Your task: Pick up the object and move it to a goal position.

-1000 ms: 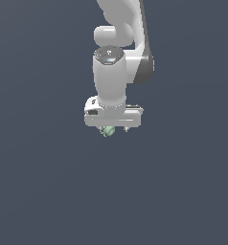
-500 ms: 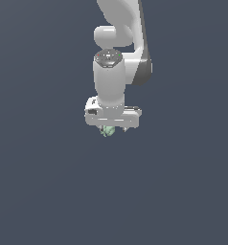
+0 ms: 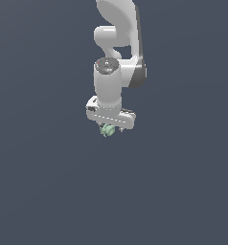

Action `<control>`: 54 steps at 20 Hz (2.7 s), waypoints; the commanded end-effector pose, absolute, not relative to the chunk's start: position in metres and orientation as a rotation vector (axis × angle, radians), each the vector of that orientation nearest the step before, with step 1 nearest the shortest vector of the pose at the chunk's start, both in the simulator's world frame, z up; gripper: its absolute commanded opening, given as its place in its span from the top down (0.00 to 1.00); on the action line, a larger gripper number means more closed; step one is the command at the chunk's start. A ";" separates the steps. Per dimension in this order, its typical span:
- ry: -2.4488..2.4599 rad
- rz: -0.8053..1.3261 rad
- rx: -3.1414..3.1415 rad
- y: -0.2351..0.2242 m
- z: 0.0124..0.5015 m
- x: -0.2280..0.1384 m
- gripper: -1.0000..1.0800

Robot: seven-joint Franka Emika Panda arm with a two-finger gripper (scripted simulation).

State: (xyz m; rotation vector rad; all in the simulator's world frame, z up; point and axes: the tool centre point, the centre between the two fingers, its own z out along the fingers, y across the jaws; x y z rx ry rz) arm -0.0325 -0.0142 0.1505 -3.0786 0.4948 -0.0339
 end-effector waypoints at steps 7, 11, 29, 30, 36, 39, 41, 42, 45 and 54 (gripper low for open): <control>0.858 -0.012 -3.011 -0.025 0.117 -0.077 0.04; 0.980 -0.006 -2.979 -0.029 0.107 -0.093 0.04; 1.115 0.000 -2.937 -0.033 0.085 -0.112 0.04; 1.115 0.000 -2.937 -0.033 0.081 -0.112 0.04; 1.119 0.000 -2.936 -0.033 0.055 -0.113 0.04; 1.120 0.000 -2.936 -0.033 0.048 -0.113 0.04; 1.120 0.000 -2.936 -0.033 0.046 -0.113 0.04; 1.120 0.000 -2.935 -0.033 0.045 -0.113 0.04; 1.120 0.000 -2.935 -0.033 0.045 -0.113 1.00; 1.119 -0.002 -2.935 -0.032 0.046 -0.112 1.00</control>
